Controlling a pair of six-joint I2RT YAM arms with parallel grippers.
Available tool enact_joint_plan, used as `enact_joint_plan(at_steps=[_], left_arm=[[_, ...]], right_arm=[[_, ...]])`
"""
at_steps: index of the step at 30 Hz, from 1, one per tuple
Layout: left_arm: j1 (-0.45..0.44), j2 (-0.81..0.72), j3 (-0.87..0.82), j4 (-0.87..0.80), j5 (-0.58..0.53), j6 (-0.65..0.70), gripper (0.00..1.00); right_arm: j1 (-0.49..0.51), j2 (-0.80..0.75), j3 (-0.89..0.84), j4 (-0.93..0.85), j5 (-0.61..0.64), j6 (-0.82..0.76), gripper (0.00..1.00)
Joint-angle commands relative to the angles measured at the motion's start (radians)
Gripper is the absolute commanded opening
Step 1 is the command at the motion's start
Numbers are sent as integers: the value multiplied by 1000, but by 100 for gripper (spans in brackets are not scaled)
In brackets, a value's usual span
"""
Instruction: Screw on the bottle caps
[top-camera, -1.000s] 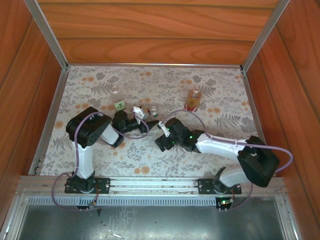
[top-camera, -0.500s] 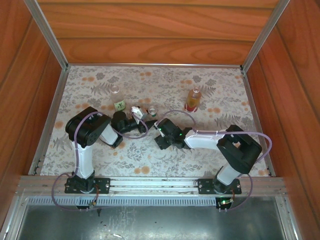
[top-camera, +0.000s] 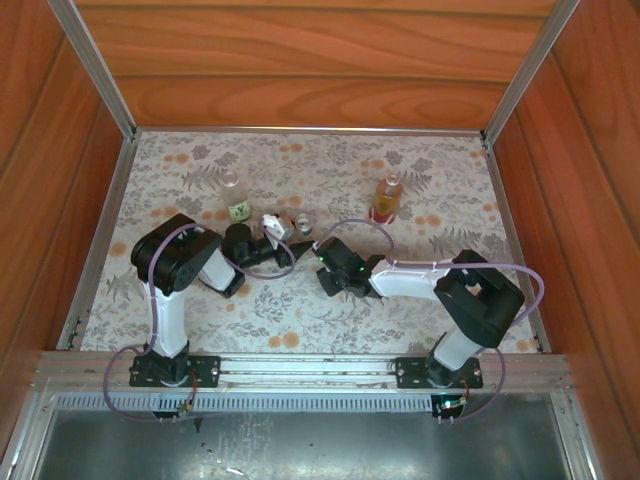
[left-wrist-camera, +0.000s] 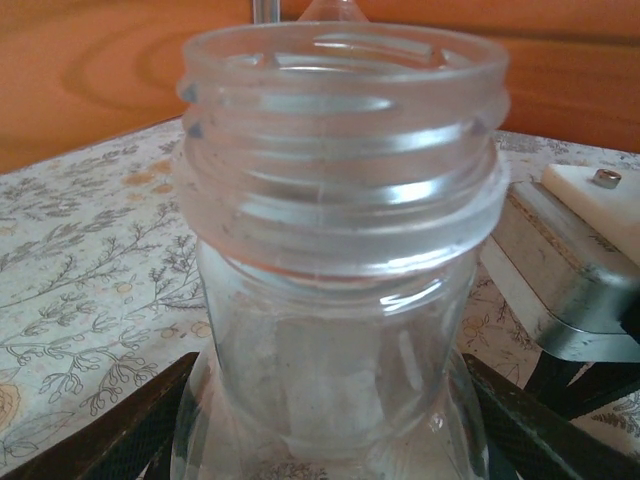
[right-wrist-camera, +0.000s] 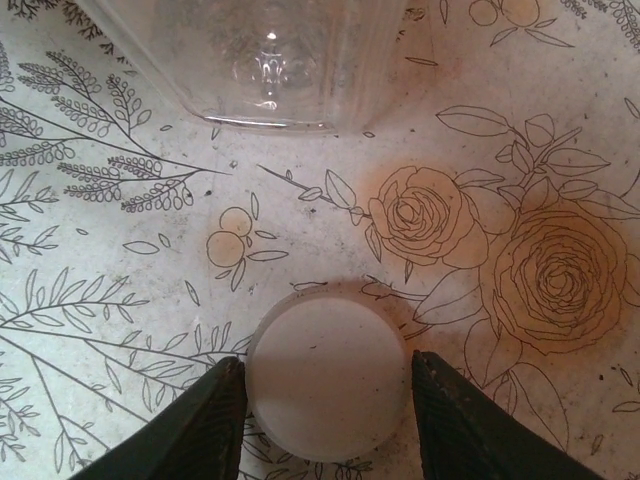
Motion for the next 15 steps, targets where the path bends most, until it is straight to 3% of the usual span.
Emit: enact_joint_plan(at_steps=[1,8,15], left_arm=[[8,-4,-18,-27,38,7,64],[-2,2,-2,-30,112,-3,64],[-52,12,37,-46,167,-21,64]], right_arm=[[-10,-20,-13,-15,34,29,47],[-65,-79,-66,-30,85,115,48],[-205,-178,-155,-81,104,244,47]])
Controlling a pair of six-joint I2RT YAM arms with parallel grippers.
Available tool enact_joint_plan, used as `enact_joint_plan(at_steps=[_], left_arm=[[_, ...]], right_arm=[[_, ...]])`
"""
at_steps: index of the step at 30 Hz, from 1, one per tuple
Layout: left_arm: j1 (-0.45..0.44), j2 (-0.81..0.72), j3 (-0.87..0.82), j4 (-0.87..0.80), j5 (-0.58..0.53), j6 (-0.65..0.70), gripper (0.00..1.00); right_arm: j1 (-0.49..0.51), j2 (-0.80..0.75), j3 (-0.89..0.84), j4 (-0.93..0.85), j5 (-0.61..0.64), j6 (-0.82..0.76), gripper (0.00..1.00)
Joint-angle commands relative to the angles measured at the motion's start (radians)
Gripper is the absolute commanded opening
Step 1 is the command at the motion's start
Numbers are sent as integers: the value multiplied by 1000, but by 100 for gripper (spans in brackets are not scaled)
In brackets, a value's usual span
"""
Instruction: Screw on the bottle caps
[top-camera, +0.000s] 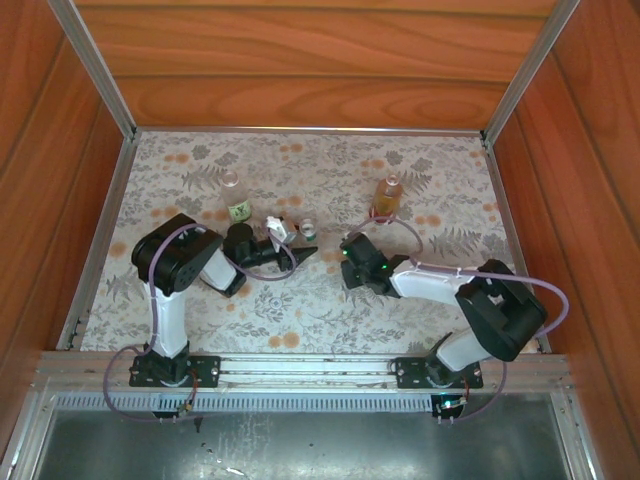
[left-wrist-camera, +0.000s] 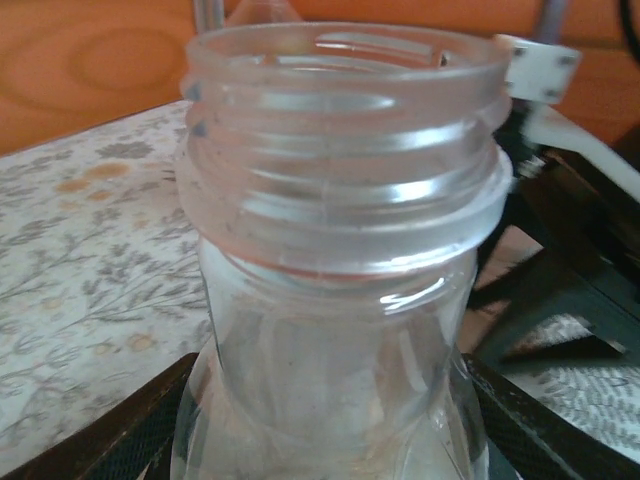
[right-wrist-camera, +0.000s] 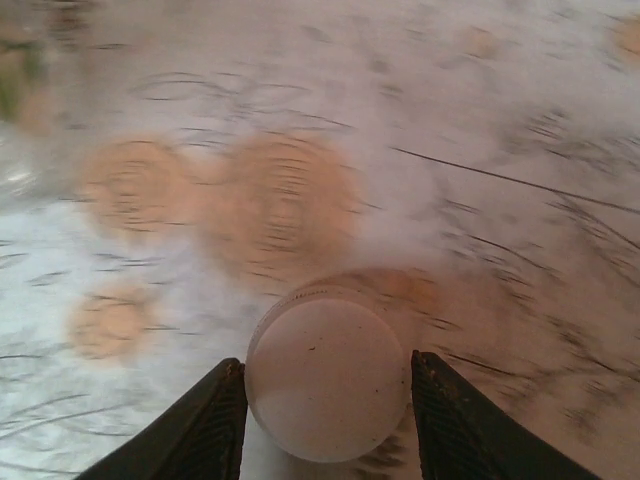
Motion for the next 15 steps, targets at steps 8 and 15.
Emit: enact_joint_plan(at_steps=[8,15], left_arm=[[-60,50,68,-43,89,-38,64],[-61,53,62,-42,68,-27,72]], right_arm=[[-121,-77,-51,-87,17,109,51],[-128,-108,-41,-97,14,102,60]])
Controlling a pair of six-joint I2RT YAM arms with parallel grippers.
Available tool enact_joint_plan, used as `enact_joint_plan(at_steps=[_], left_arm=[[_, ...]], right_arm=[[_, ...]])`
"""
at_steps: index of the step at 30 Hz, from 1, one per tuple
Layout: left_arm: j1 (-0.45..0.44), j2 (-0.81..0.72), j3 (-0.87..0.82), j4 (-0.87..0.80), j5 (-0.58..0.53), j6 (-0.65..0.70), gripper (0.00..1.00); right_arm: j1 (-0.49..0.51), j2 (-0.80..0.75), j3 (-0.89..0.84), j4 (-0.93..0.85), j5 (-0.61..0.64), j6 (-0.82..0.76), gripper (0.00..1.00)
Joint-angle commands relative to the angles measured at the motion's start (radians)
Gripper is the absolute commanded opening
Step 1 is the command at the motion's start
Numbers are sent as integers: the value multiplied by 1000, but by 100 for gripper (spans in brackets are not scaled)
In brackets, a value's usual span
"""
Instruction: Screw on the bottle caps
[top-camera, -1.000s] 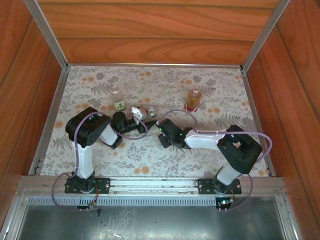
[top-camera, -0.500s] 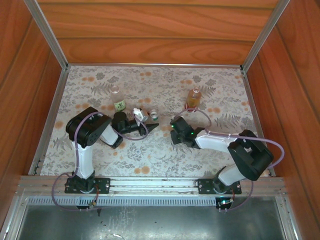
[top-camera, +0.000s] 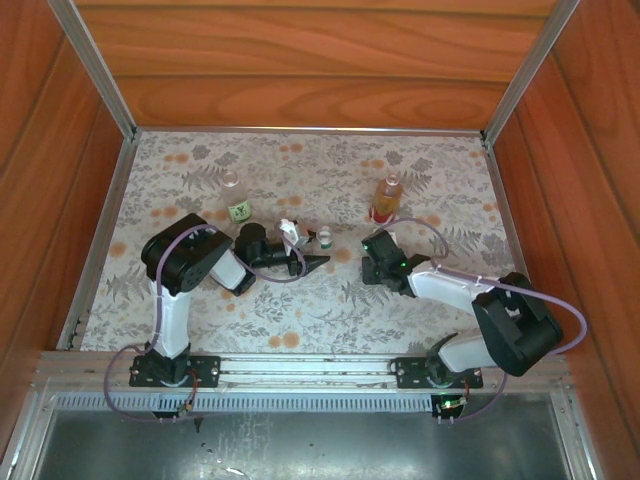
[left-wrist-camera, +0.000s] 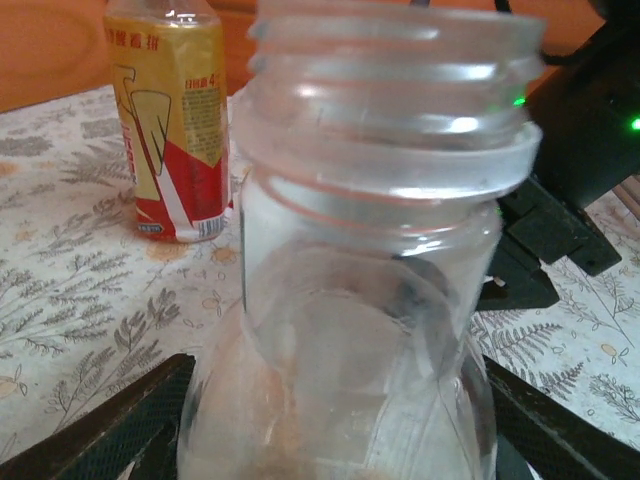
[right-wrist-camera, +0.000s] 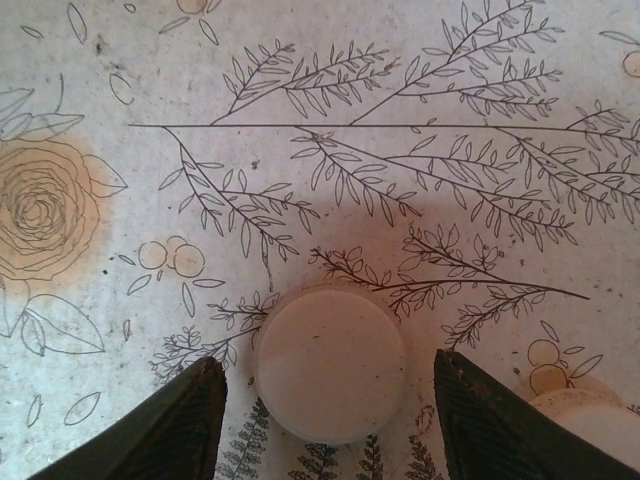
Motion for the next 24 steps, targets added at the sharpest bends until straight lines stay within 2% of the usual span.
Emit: enact_joint_plan(at_steps=[1,6,15,24], left_arm=[[-3,11,-1,-4,9,-3,72],[-3,12,-8,-4,2,3,74],[-2,18,-4,-3,11,0,59],[-2,25,-7,-2,11,9,58]], right_arm=[[-10,-14,9,-15,-2,15,61],[-21,19,20,-5,-18,9,62],[-30,61,37,17,-19,-8,58],[-35,77,53,22,-16,-26,57]])
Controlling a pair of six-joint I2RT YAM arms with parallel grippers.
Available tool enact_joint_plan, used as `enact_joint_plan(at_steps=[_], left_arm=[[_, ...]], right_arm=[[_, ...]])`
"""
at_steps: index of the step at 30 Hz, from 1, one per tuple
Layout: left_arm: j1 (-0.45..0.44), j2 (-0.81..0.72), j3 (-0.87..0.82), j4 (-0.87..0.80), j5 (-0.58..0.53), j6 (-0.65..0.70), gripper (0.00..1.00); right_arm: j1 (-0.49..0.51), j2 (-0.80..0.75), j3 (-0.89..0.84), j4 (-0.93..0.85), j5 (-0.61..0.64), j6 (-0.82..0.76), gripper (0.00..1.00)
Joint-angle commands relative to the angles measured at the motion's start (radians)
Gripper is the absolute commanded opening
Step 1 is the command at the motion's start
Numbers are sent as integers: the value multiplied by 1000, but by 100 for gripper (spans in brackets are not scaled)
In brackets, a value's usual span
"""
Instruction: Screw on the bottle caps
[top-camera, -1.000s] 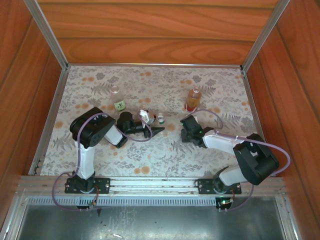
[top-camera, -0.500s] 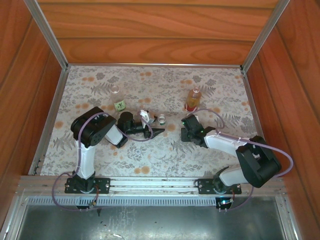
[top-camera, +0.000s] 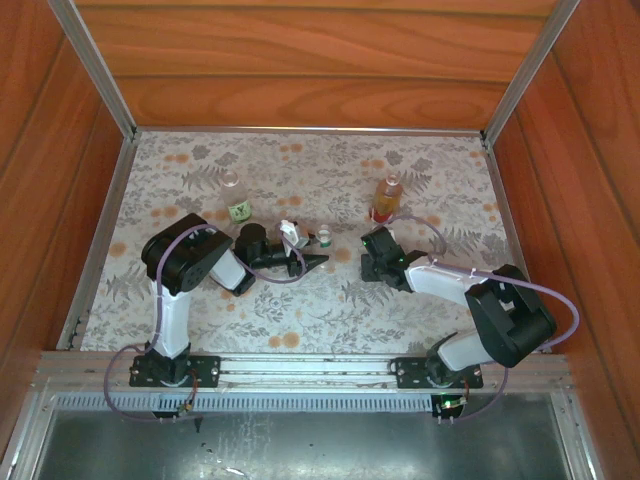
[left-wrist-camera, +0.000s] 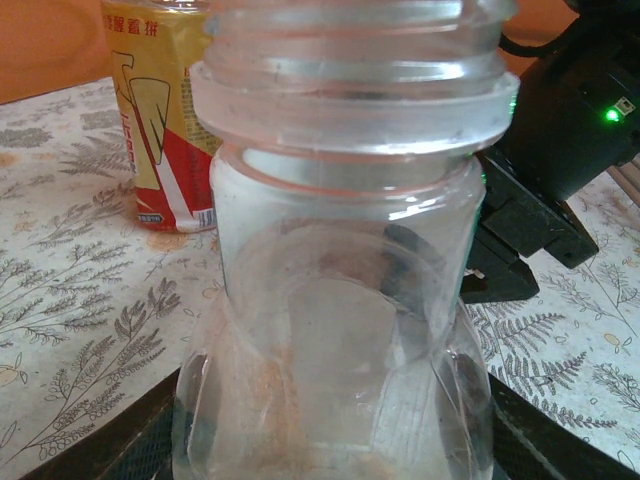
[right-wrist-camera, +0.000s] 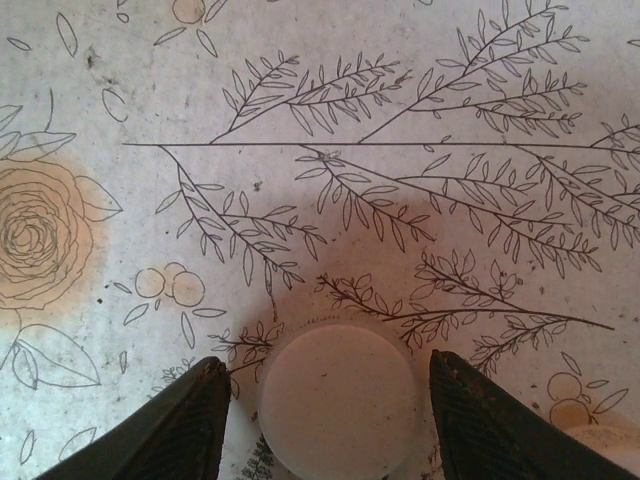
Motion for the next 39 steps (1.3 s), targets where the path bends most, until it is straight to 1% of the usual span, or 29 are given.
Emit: enact_joint_plan(at_steps=[1,10,11,14,16,19,22,27,32,39], left_arm=[[-3,23,-3,6,12,7,58],[-2,26,-14,5,14,45,58],[-2,27,-12,5,17,45,61],[-1,25,-9,5,19,46,66],[-2,26,-6,5,21,41,72],[-3,28,0,5,26,34,74],[-3,33,6,5,32,28,72],[-6,38,9,6,35,26,60],[-4,40,9,5,33,29,59],[-4,41,9,5,32,36,55]], right_arm=[[-8,20,26,3,5,-13,57],[-9,29,31,3,1,-15,50],[-10,28,31,2,-1,-16,50],[-10,27,30,2,-4,-16,50],[-10,29,30,4,-7,-15,49],[-10,28,30,5,-7,-15,49],[-10,25,30,5,-7,-15,48],[-10,24,30,5,-12,-13,45],[-10,12,38,-15,-10,-15,45],[-8,-54,91,-138,-38,-46,46]])
